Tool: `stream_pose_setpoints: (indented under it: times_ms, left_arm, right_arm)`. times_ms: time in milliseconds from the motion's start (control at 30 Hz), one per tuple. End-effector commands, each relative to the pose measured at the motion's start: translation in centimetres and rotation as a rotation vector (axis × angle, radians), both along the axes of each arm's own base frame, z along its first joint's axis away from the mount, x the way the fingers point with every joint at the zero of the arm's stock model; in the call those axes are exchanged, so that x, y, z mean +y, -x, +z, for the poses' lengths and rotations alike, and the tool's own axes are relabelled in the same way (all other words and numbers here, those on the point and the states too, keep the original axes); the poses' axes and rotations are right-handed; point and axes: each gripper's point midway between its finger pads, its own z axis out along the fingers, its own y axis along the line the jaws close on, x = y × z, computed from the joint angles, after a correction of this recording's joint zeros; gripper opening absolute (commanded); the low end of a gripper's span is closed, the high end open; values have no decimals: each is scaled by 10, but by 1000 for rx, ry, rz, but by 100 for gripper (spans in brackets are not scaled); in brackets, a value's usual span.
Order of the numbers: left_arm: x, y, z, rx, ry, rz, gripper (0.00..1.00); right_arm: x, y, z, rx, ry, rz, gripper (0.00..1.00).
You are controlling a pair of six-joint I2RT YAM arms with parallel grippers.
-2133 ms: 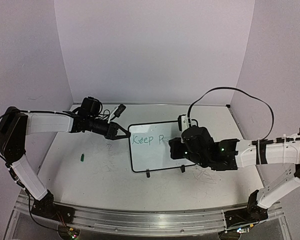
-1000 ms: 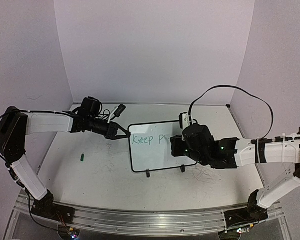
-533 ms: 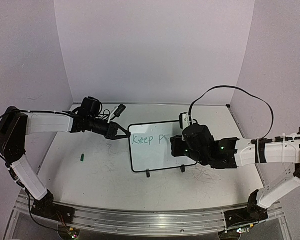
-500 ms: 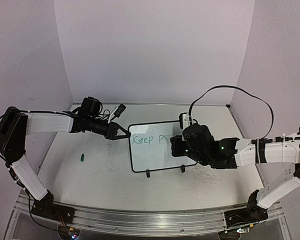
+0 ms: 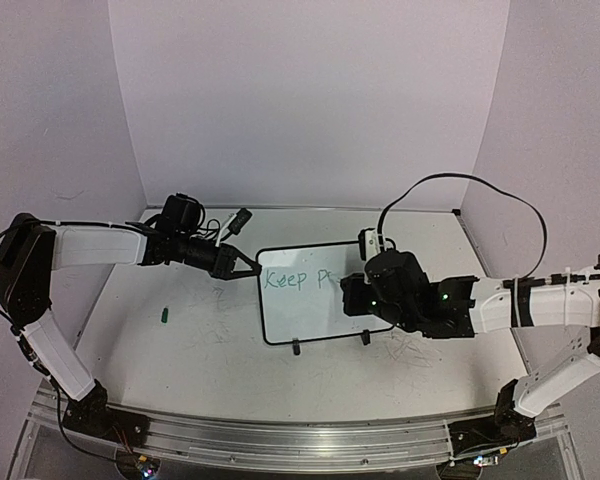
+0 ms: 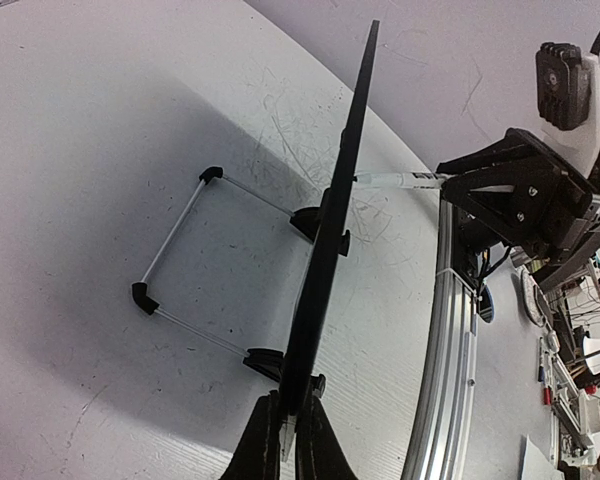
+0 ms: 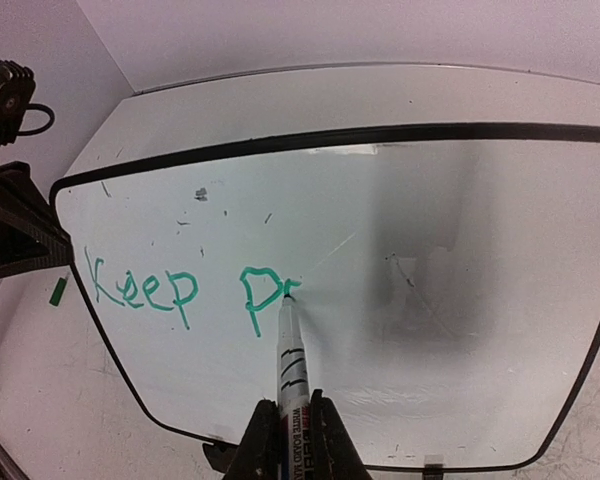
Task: Write a sentence on the whiteboard
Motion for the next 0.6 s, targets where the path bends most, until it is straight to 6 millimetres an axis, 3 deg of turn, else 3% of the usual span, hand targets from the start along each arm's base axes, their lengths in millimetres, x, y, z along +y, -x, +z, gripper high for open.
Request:
stream_pose_setpoints:
  times_ms: [0, 233, 567]
  left_arm:
    - [-2, 5, 16, -14, 21, -21, 0]
    - [-2, 5, 16, -14, 22, -22, 0]
    - [-2, 6, 18, -19, 24, -22, 0]
  right_arm:
    - [-9, 4, -2, 11, 1, -15, 0]
    - [-15, 3, 1, 0, 6, -42, 0]
    - [-11, -10, 25, -66, 7, -75, 0]
